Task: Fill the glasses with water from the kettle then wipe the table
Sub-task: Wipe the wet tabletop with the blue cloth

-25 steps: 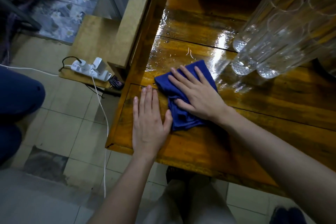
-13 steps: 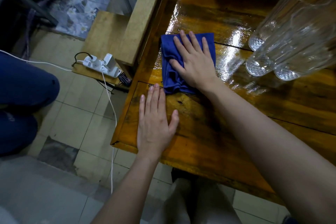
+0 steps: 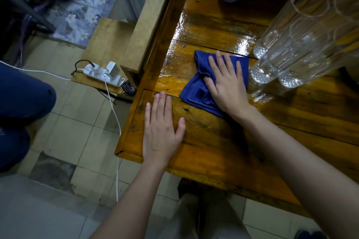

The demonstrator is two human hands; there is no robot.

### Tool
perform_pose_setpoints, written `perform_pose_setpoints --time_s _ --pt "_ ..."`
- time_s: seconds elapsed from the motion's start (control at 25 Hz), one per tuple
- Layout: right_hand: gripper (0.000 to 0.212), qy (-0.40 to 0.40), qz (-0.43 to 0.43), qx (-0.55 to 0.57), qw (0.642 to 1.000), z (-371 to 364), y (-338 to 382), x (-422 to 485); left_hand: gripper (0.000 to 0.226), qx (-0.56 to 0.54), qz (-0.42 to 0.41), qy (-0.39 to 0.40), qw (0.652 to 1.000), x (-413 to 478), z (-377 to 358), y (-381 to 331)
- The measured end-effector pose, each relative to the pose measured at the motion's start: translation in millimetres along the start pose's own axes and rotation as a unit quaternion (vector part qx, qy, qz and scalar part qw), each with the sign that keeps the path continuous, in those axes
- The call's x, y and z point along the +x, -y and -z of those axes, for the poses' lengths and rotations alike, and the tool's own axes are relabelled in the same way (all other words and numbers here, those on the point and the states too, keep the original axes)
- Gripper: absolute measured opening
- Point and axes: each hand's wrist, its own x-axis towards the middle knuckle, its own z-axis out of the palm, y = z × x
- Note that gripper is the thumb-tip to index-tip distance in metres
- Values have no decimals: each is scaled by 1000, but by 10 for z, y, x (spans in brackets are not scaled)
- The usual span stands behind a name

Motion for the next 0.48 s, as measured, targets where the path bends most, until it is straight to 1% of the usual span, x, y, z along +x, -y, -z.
perform_pose_setpoints --time_s 0.12,0.28,0.36,0.4,0.48 --pt "65 16 9 14 1000 42 -72 -349 67 -2 -3 0 1000 -3 4 -1" --pt "67 12 -30 -11 999 45 -16 -788 67 -6 -2 -1 1000 1 -1 -2" --pt "73 17 -31 -10 999 60 68 -936 63 -20 -7 -8 1000 -1 -6 -3" --pt "78 29 -12 0 1000 76 100 -987 59 -32 -6 -15 999 -3 -8 6" --pt "89 72 72 18 995 127 111 -1036 50 -51 28 -45 997 -2 -12 35"
